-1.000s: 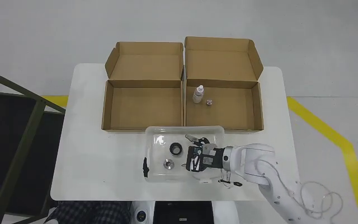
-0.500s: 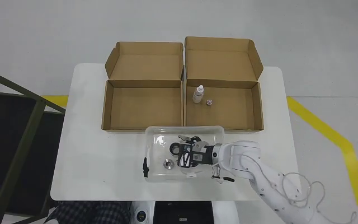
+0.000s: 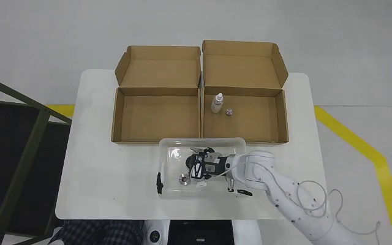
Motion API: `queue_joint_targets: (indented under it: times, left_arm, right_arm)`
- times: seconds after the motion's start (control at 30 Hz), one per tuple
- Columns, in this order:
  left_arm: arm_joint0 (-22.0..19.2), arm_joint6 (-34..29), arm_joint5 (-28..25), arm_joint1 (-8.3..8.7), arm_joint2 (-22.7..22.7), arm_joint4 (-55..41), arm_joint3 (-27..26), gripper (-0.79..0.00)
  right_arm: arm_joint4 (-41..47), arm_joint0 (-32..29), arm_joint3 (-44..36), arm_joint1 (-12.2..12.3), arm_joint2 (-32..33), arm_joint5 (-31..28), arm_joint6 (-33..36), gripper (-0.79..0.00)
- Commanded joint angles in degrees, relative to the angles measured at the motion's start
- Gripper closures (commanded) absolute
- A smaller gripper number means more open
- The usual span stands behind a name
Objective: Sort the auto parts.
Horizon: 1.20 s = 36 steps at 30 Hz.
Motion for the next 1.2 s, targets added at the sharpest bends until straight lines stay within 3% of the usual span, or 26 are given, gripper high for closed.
queue_joint_targets:
  times: [0.0, 0.17, 0.27, 0.47, 0.5, 0.63, 0.67, 1.17]
  left_arm:
    - [0.00, 0.00, 0.00, 0.00, 0.00, 0.00, 0.00, -0.785]
    - [0.00, 0.00, 0.00, 0.00, 0.00, 0.00, 0.00, -0.785]
    - [0.00, 0.00, 0.00, 0.00, 0.00, 0.00, 0.00, -0.785]
    - [0.00, 0.00, 0.00, 0.00, 0.00, 0.00, 0.00, -0.785]
    - [0.00, 0.00, 0.00, 0.00, 0.00, 0.00, 0.00, -0.785]
    - [0.00, 0.00, 0.00, 0.00, 0.00, 0.00, 0.00, -0.785]
    - [0.00, 0.00, 0.00, 0.00, 0.00, 0.00, 0.00, -0.785]
    - [0.00, 0.00, 0.00, 0.00, 0.00, 0.00, 0.00, -0.785]
  right_arm:
    - [0.13, 0.36, 0.48, -0.19, -0.38, -0.05, -0.10, -0.529]
    - [0.71, 1.06, 1.62, -0.63, -1.11, -0.30, -0.33, -0.499]
    - [1.12, 1.49, 2.27, -0.85, -1.50, -0.94, -0.48, -0.391]
    - [1.98, 2.18, 3.34, -1.22, -2.00, -1.96, -0.84, -0.317]
    - [2.20, 2.23, 3.45, -1.27, -2.05, -2.12, -1.00, -0.289]
    - [2.82, 2.41, 3.49, -1.37, -1.98, -2.87, -1.41, -0.018]
    - [3.01, 2.43, 3.43, -1.37, -1.88, -3.11, -1.51, 0.000]
    - [6.44, 0.54, -1.14, -0.41, 2.60, -5.70, -3.17, 0.000]
